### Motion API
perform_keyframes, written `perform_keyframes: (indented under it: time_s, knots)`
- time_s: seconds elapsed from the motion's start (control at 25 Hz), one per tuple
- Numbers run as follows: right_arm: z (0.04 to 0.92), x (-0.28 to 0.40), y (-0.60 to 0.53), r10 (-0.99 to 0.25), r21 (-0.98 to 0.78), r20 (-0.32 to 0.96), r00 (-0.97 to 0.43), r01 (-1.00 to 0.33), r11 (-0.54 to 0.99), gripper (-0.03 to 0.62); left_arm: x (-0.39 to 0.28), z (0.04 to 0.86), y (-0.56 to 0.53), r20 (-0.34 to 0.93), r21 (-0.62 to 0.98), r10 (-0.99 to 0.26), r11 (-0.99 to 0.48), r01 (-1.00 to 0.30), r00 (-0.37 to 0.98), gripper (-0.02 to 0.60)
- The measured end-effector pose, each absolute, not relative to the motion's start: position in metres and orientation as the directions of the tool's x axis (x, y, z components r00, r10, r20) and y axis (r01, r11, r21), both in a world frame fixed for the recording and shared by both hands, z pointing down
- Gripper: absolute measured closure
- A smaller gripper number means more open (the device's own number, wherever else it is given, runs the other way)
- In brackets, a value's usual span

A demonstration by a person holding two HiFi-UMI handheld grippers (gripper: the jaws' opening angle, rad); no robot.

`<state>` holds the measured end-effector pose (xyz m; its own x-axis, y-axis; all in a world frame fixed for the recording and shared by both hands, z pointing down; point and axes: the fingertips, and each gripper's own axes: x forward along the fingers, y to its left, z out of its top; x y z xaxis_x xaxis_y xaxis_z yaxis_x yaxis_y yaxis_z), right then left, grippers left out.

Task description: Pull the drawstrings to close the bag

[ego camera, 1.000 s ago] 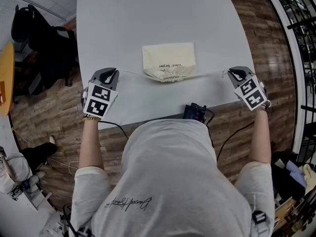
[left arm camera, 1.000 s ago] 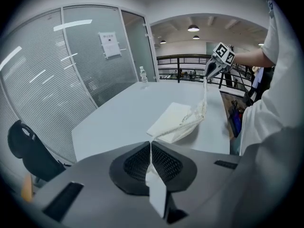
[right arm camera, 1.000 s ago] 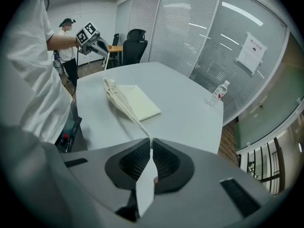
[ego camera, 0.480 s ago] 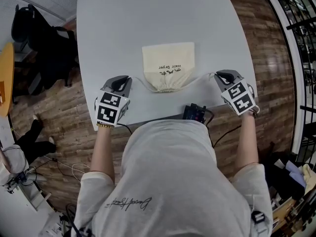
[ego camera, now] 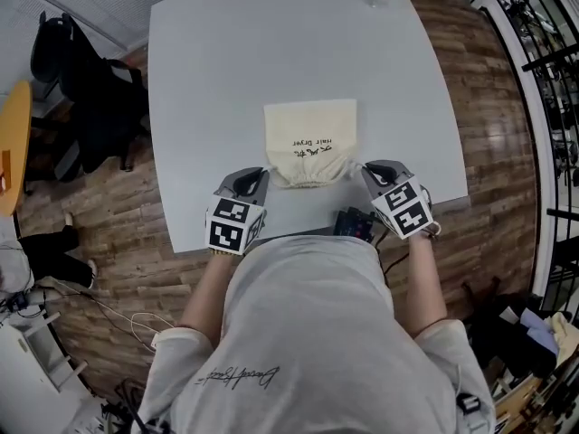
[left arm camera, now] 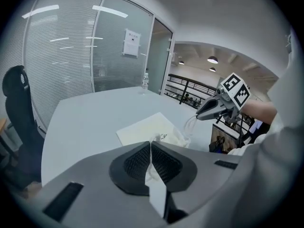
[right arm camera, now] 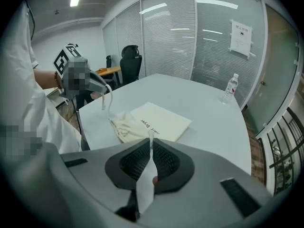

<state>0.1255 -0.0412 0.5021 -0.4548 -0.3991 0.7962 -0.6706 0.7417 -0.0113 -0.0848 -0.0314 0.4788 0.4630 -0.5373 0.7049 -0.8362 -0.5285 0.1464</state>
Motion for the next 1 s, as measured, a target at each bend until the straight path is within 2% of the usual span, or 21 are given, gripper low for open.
perform_keyframes:
  time_s: [1.0]
  knots:
    - [0.502, 0.104, -0.045, -0.382, 0.006, 0.787, -0.485, -0.613, 0.79, 0.56, -0.087, 0.467, -0.04, 0.651, 0.189, -0.565, -0.525, -0.83, 0.506, 0.566]
